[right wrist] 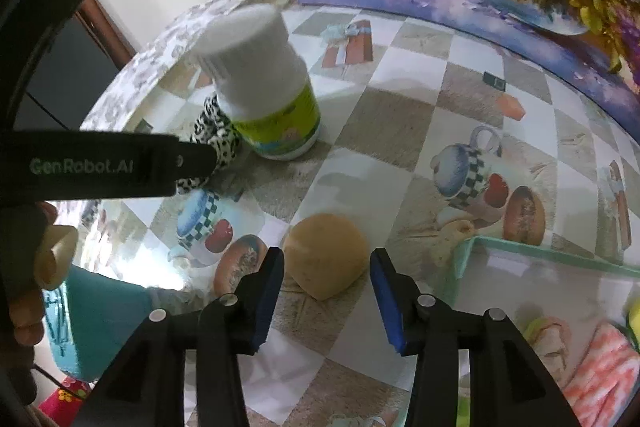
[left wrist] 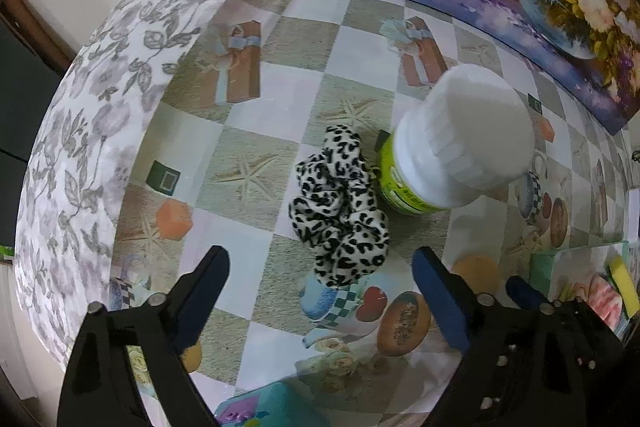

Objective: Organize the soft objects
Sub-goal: 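Close the right gripper around the beige ball while left grasps leopard scrunchie, then lift beige ball with right gripper and scrunchie with left, carry both over tray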

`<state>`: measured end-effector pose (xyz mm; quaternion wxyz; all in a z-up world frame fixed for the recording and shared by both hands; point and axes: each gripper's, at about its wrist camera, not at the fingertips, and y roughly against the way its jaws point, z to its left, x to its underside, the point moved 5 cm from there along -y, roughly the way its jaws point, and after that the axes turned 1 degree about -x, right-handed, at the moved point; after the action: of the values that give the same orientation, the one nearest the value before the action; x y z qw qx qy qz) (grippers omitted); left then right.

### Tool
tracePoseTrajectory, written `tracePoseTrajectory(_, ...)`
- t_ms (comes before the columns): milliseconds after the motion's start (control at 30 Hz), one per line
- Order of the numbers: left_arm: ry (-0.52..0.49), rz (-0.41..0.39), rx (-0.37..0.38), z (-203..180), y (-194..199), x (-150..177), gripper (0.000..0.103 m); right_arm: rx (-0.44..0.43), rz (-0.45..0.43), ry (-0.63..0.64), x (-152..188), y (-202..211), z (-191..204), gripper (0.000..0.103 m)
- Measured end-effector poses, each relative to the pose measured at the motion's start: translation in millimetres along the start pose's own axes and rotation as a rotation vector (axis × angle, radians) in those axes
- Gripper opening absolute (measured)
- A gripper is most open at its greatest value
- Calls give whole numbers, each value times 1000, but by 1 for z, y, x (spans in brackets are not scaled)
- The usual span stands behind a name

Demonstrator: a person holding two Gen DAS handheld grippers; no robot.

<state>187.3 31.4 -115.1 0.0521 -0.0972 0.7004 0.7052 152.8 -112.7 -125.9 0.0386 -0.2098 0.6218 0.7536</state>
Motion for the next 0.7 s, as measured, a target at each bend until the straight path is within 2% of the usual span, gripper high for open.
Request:
tracePoseTrajectory(67, -10, 3, -1, -3, -2, 1, 92, 5, 6, 0, 1, -5, 3, 56)
tracePoseTrajectory(233, -35, 9, -3, -11, -7, 0, 91, 42, 23, 13, 4, -17, 6, 58)
tracePoseTrajectory(367, -58, 17, -5, -19, -12, -1, 72, 59, 20, 29, 3, -19, 8, 58)
tracePoseTrajectory(433, -63, 31, -4, -22, -17, 0, 67, 61, 18, 30, 3, -20, 7, 58)
tracePoseTrajectory(533, -66, 40, -2, -26, -21, 0, 49, 66, 20, 42, 3, -19, 8, 57)
tracePoseTrajectory(600, -63, 40, 8, -28, -23, 0, 45, 65, 21, 43, 4, -19, 9, 56)
tracePoseTrajectory(700, -46, 46, 24, -27, -25, 0, 32, 62, 21, 40, 4, -18, 9, 54)
